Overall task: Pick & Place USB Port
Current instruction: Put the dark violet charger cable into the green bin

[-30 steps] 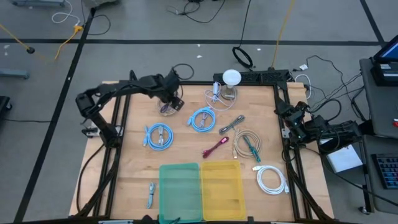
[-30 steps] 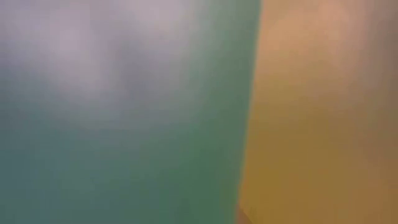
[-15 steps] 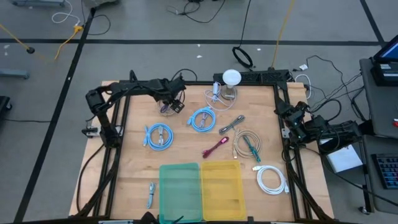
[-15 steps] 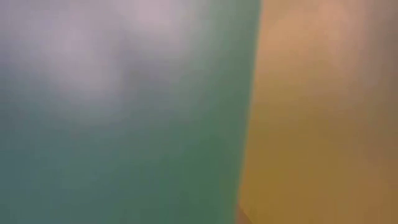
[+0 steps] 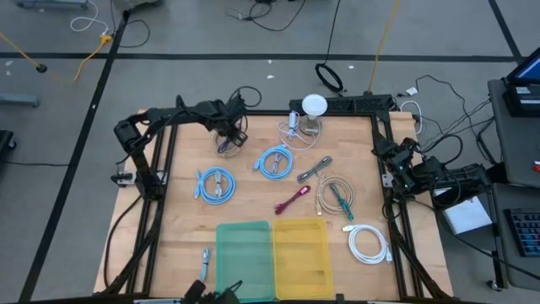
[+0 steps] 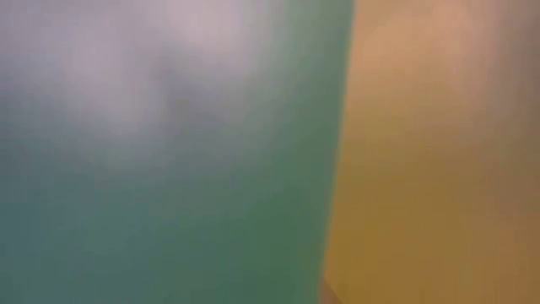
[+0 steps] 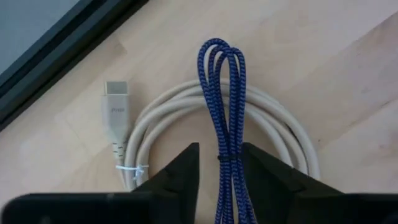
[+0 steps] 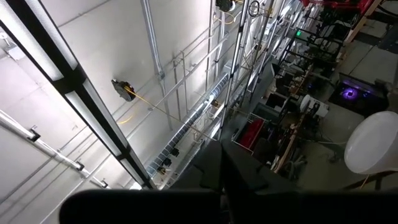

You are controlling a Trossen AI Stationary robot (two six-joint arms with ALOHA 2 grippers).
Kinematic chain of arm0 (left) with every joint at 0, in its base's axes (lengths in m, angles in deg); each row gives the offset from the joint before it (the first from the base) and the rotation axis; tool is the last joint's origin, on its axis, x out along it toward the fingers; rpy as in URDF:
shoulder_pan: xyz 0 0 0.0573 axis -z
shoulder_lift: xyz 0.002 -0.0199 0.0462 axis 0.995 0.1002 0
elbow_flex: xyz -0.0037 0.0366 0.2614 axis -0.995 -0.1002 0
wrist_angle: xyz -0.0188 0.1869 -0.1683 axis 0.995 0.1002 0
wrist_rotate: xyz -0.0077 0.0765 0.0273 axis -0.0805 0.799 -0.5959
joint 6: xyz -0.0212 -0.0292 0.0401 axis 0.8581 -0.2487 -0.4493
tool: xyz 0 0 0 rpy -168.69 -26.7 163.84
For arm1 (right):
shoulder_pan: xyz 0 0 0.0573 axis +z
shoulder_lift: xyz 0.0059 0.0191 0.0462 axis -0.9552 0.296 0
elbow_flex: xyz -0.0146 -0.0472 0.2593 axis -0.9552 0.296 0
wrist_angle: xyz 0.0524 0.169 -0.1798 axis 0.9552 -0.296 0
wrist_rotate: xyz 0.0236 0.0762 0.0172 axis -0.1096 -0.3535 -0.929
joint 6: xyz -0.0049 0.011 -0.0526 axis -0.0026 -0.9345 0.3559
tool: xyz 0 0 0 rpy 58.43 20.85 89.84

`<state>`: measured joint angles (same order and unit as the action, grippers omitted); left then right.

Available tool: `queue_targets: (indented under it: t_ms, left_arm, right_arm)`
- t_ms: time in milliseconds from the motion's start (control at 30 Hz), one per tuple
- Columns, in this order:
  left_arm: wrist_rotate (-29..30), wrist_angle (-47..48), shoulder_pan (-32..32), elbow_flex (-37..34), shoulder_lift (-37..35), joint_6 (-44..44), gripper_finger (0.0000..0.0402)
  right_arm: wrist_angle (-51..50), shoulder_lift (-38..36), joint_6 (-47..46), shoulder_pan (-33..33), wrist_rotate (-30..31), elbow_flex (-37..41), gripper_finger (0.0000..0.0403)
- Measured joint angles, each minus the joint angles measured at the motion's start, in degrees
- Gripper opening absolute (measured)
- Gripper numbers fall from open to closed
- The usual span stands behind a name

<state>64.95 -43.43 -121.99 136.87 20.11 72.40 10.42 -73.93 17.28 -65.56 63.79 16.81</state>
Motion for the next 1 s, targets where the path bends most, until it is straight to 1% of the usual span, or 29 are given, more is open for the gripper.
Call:
queue_targets:
  t_ms: [100,233,300,400,667,833,1000]
  left_arm:
    - [-0.2,-0.4,-0.4,0.0,0.4,0.7,0.0098]
    - [-4.8,0.6,-0.9,0.0,2.4,1.4,0.0097]
    - [-4.5,1.3,-0.7,0.0,2.7,2.4,0.0104]
    - [-6.0,2.0,-0.8,0.0,3.5,2.6,0.0121]
    - [-5.8,3.3,-0.7,-0.1,4.3,1.9,0.0172]
    - [-5.5,2.7,0.3,-0.1,4.3,2.2,0.0177]
    - [-7.1,3.4,1.4,-0.1,4.0,2.2,0.0177]
  right_arm:
    - [0.0,0.0,0.0,0.0,0.0,0.0,0.0]
    - [0.0,0.0,0.0,0.0,0.0,0.0,0.0]
    - [0.0,0.0,-0.1,0.0,0.0,0.0,0.0]
    - [0.0,0.0,-0.1,0.0,0.0,0.0,0.0]
    - [0.0,0.0,-0.4,0.0,0.0,0.0,0.0]
    - [0.0,0.0,-0.4,0.0,0.0,0.0,0.0]
    - [0.0,0.0,-0.5,0.0,0.0,0.0,0.0]
